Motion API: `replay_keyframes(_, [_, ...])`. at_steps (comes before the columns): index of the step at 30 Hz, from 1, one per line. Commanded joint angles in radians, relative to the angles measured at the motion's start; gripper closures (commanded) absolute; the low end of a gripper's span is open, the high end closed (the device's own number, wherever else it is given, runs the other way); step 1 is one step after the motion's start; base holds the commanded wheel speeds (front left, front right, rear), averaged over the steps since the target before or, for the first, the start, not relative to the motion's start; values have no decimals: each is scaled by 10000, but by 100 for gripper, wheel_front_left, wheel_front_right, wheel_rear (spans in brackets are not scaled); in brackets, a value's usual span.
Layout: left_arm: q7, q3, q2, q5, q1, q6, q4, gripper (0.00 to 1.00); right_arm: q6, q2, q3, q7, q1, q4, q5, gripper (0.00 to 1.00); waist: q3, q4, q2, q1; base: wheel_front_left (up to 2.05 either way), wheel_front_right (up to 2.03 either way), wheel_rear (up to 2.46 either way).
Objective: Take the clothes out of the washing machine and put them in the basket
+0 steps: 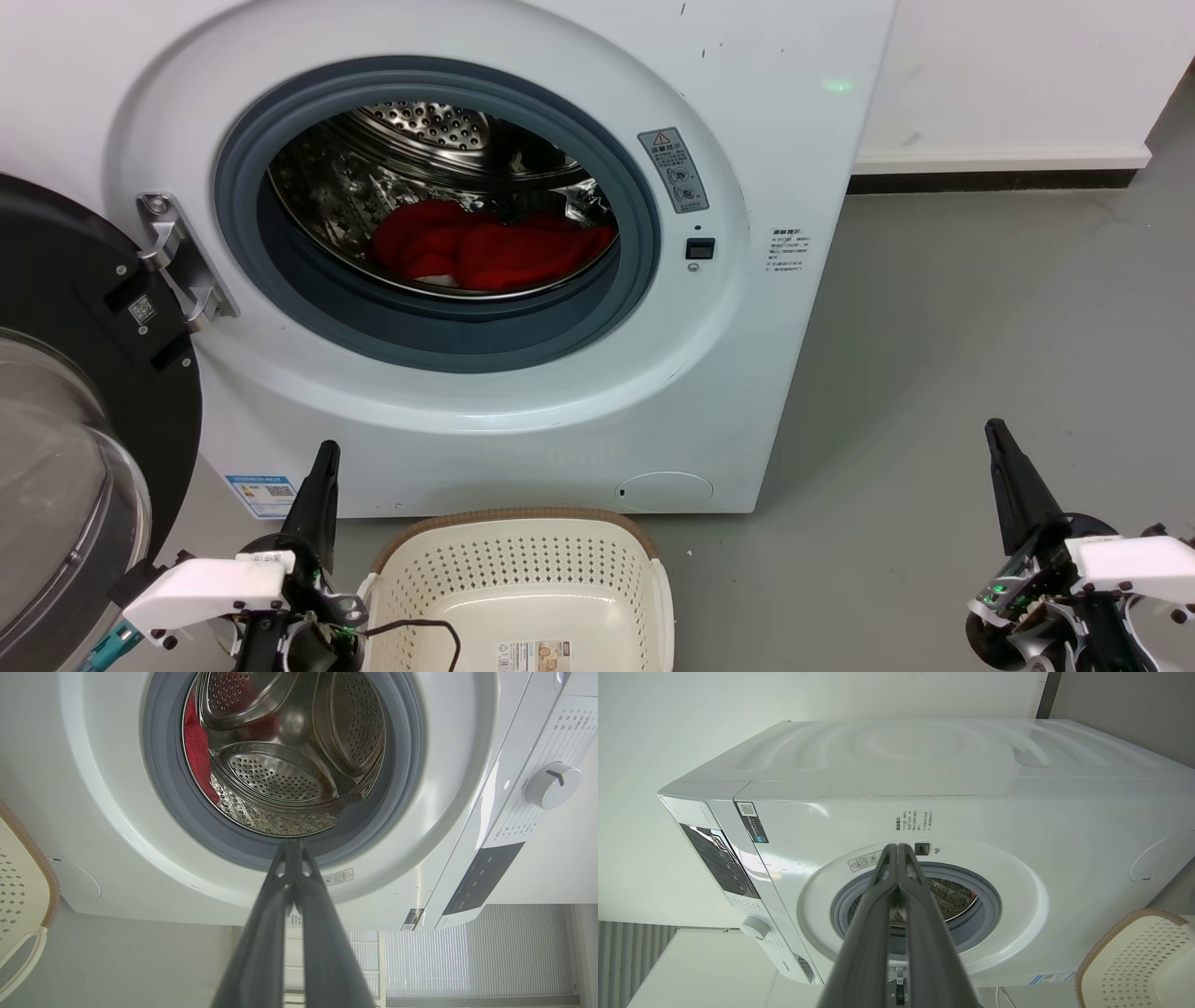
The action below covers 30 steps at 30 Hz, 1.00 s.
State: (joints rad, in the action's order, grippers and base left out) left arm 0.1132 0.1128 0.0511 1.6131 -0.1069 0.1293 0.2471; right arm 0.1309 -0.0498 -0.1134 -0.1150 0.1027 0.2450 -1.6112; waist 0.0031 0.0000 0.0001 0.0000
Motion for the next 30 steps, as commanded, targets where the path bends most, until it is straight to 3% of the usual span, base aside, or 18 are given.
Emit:
replay_keyframes(1, [46,29,-18,0,-54,41,-13,100,-3,-9,-4,-9,128,13,-39,100,0,0,-1,0,0,0,0])
replay_keyframes(14, [45,29,-18,1,-54,41,-13,100,-3,-9,-4,-9,129,13,-39,100,0,0,-1,0,0,0,0])
replay_keyframes(15, [-11,-10,0,-2,13,-2,30,0,0,2,5,5,-17,20,4,0,0,0,-1,0,0,0,0])
replay_keyframes(30, [-646,-34,-16,-557,391,-8,85,0,-2,17,336,635,-342,33,408,0,27,-6,-1,0,0,0,0])
